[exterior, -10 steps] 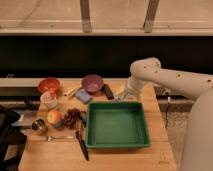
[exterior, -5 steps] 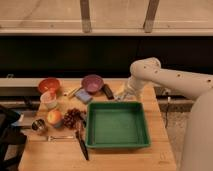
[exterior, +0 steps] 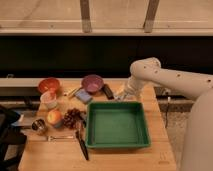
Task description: Place banana in purple bowl
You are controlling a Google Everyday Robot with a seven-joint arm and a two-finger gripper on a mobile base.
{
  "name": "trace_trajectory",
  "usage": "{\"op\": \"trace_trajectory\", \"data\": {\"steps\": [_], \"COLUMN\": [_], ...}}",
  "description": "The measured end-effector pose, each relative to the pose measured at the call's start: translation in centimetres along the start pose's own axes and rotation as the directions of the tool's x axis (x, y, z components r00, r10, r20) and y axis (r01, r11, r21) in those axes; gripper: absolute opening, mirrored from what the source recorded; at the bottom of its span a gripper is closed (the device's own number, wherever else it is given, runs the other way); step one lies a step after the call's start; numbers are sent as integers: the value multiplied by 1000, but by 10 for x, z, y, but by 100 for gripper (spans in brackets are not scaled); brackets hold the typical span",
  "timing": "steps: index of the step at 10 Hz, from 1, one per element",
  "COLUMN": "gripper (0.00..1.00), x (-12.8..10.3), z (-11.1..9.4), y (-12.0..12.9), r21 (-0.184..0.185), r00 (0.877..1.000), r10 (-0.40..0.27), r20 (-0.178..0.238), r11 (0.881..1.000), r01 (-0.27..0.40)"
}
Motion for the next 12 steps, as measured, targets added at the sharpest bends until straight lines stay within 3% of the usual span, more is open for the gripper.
{"op": "trace_trajectory", "data": {"steps": [1,3,6,8,12], "gripper": [79,79,79,79,79], "x": [0,-5,-26,-46,-68], "z": [-1,-6,-11,-8,0], "y": [0,6,53,100,165], "r21": [2,31,67,99,124], "r00": [1000,997,969,935,882], "r10": [-3,-58,-203,-317,-442], "r20": [1,55,139,161,164], "r11": [1000,998,979,948,896], "r01": [3,56,195,304,426]}}
